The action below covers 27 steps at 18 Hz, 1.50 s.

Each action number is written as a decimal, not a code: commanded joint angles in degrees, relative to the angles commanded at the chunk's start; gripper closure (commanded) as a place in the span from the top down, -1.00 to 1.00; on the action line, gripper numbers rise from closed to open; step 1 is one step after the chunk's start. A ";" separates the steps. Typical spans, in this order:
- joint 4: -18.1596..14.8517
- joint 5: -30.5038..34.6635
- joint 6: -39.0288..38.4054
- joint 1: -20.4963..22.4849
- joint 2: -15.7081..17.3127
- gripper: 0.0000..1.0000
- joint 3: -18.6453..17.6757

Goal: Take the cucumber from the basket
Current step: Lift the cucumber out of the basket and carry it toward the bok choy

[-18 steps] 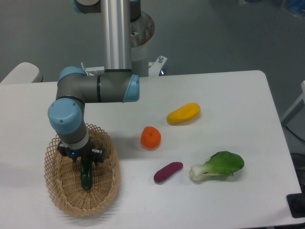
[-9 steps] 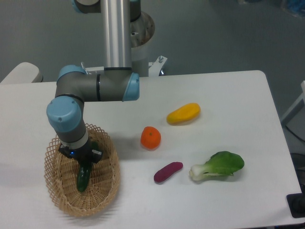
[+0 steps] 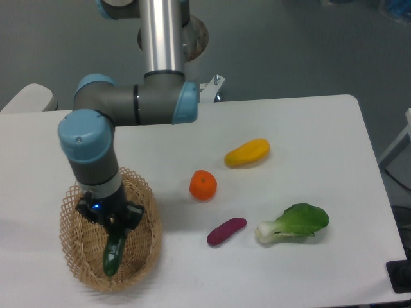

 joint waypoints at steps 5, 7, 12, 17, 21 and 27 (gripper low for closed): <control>-4.48 -0.09 13.17 9.84 3.17 -0.42 0.00; -5.45 -0.09 19.94 13.80 3.79 -0.42 0.00; -5.72 0.00 34.27 22.50 3.79 -0.42 -0.09; -5.19 0.00 44.31 27.96 3.26 -0.42 -0.44; -4.93 0.00 46.87 29.02 3.00 -0.42 -0.62; -5.19 2.64 49.33 29.29 2.82 -0.42 -0.70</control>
